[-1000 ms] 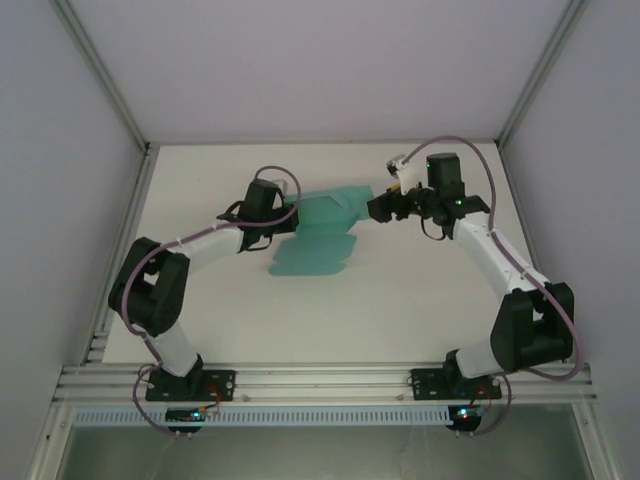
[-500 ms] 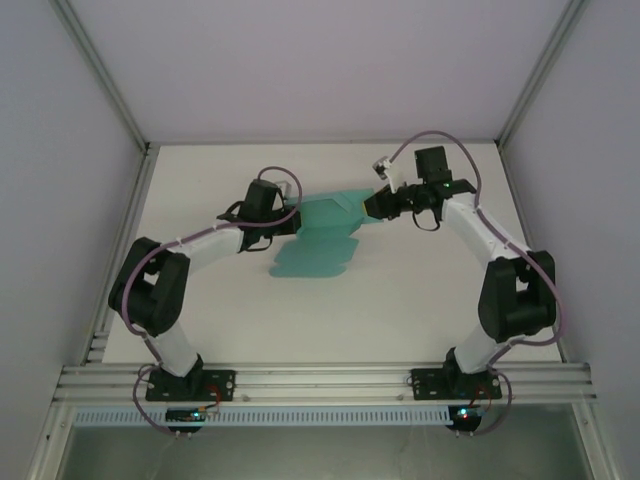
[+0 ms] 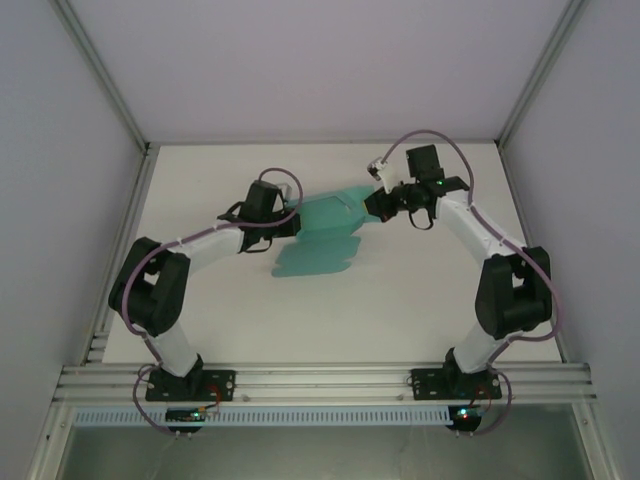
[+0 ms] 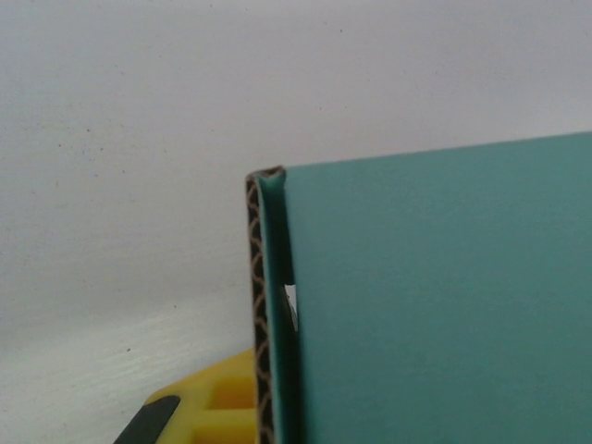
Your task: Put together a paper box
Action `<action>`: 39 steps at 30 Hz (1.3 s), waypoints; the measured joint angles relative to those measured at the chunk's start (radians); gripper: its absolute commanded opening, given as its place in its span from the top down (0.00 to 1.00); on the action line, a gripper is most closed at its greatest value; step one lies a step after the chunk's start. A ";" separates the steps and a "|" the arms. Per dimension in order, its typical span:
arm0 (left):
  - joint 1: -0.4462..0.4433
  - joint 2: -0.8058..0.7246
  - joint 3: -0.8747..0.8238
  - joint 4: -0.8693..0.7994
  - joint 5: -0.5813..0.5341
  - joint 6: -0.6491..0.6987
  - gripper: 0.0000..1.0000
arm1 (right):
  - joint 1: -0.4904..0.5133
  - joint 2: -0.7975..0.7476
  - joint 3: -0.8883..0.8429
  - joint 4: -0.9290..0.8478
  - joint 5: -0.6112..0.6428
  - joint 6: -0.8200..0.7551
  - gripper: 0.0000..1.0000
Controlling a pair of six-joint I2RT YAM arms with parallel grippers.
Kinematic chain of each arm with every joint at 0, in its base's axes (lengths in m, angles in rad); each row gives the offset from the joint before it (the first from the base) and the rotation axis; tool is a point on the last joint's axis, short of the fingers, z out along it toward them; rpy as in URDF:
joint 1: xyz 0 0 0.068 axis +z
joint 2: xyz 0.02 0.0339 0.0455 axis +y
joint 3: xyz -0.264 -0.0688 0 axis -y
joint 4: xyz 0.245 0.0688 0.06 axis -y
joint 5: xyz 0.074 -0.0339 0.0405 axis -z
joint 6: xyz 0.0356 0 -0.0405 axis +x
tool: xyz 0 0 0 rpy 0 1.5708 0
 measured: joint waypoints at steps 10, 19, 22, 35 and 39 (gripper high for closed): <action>-0.006 0.014 0.003 -0.021 -0.050 -0.074 1.00 | 0.265 0.097 0.073 0.087 0.762 0.125 0.96; -0.018 0.056 0.027 -0.026 -0.068 -0.102 1.00 | 0.315 0.188 0.132 0.058 0.958 0.233 0.79; -0.014 0.057 0.029 -0.026 -0.076 -0.093 1.00 | 0.302 0.154 0.126 0.027 0.917 0.234 0.63; -0.010 0.047 0.024 0.047 -0.051 0.008 1.00 | -0.024 -0.447 -0.123 0.092 0.436 0.215 0.03; -0.007 0.047 0.024 0.050 -0.040 0.015 1.00 | -0.126 -0.386 -0.128 0.072 0.350 0.217 0.03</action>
